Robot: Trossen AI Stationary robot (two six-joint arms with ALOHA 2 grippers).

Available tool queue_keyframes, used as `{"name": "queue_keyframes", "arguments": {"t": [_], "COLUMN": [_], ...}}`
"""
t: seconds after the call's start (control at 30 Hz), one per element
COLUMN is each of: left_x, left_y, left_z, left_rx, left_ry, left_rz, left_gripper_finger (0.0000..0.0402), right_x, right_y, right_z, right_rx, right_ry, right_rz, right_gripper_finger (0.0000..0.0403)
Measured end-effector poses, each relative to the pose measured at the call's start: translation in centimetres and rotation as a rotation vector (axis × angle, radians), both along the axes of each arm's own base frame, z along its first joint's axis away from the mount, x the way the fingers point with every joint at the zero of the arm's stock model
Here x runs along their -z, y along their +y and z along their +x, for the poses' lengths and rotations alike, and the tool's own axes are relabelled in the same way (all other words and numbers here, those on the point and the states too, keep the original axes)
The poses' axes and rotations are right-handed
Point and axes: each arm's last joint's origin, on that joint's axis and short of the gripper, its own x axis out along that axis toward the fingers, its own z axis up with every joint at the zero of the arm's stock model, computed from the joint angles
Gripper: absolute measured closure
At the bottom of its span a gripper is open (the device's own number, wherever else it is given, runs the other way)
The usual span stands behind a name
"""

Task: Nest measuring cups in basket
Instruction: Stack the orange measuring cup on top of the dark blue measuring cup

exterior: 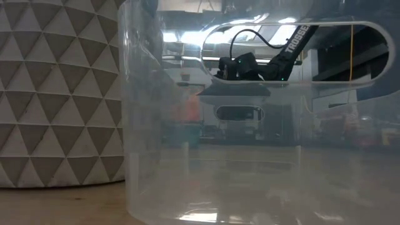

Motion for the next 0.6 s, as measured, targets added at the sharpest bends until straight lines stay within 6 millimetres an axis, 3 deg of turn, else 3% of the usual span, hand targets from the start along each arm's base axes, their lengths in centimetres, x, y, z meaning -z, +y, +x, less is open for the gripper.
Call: {"name": "queue_keyframes", "arguments": {"t": [0.6], "left_x": [0.00], "left_y": [0.00], "left_z": [0.00], "left_rx": [0.000], "left_ry": [0.000], "left_rz": [0.000], "left_gripper_finger": [0.0315], "right_x": [0.05], "right_y": [-0.09], "right_z": [0.01], "right_rx": [0.032], "right_ry": [0.007], "right_rz": [-0.013], "right_gripper_finger": [0.0366]}}
